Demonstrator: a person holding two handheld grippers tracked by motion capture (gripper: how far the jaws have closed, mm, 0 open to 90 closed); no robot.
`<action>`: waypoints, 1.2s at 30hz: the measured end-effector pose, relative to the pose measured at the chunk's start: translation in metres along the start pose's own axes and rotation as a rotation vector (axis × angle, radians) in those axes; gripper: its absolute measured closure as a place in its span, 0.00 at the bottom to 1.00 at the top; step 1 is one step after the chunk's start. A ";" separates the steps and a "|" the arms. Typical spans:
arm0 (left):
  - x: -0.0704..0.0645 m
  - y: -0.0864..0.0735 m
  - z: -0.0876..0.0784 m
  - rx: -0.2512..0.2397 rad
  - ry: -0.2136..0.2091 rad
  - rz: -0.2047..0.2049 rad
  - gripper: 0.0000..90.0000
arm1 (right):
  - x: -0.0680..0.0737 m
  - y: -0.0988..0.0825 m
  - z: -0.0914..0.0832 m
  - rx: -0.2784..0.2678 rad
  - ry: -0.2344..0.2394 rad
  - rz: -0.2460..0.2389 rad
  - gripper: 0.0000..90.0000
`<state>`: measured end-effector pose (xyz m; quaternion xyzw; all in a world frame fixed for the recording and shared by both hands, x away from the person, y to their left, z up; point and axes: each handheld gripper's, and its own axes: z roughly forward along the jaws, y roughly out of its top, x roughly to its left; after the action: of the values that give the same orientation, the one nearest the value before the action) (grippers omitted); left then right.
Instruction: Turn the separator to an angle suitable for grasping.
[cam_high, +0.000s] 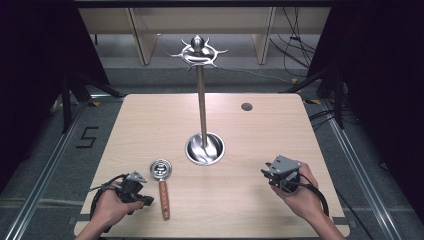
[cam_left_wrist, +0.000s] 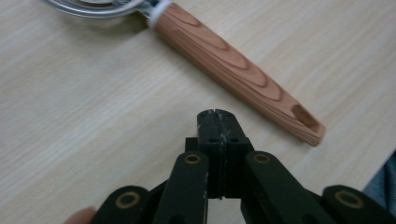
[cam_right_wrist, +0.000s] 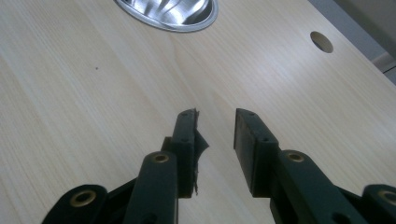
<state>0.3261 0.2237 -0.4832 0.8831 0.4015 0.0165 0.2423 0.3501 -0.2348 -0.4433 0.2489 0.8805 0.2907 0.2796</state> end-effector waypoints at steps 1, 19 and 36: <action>-0.002 0.002 0.001 0.005 0.000 0.019 0.99 | 0.000 0.000 0.001 -0.004 -0.001 0.001 0.78; -0.027 0.027 0.022 0.142 -0.002 0.152 0.99 | 0.007 0.008 -0.001 -0.022 -0.008 -0.027 0.75; -0.033 0.102 0.055 0.149 -0.008 0.262 0.99 | 0.001 0.004 -0.003 -0.027 -0.010 -0.020 0.73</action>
<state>0.3876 0.1199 -0.4815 0.9435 0.2821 0.0144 0.1733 0.3488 -0.2324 -0.4392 0.2378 0.8775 0.2987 0.2903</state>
